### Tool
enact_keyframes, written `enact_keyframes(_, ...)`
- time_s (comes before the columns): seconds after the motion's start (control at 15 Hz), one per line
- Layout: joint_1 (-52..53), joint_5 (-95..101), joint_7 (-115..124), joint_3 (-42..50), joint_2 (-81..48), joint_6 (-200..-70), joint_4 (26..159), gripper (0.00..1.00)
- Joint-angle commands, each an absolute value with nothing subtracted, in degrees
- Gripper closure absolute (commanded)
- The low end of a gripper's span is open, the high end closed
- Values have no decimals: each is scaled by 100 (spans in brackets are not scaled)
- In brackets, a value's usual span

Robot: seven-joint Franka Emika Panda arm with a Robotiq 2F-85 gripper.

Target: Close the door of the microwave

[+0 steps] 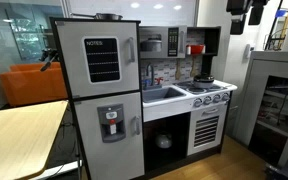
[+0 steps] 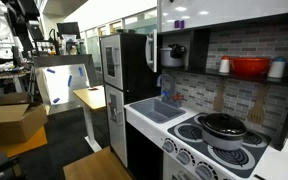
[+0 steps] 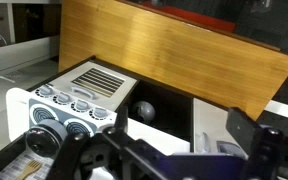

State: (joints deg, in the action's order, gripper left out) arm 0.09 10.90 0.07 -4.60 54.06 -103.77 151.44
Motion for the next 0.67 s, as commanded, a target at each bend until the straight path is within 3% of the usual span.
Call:
enact_keyframes(0.0,67,1125,45,-420,5397,-10354,15128,0)
enact_keyframes(0.6,117,1192,-69,-408,5401,-10500,15177,0)
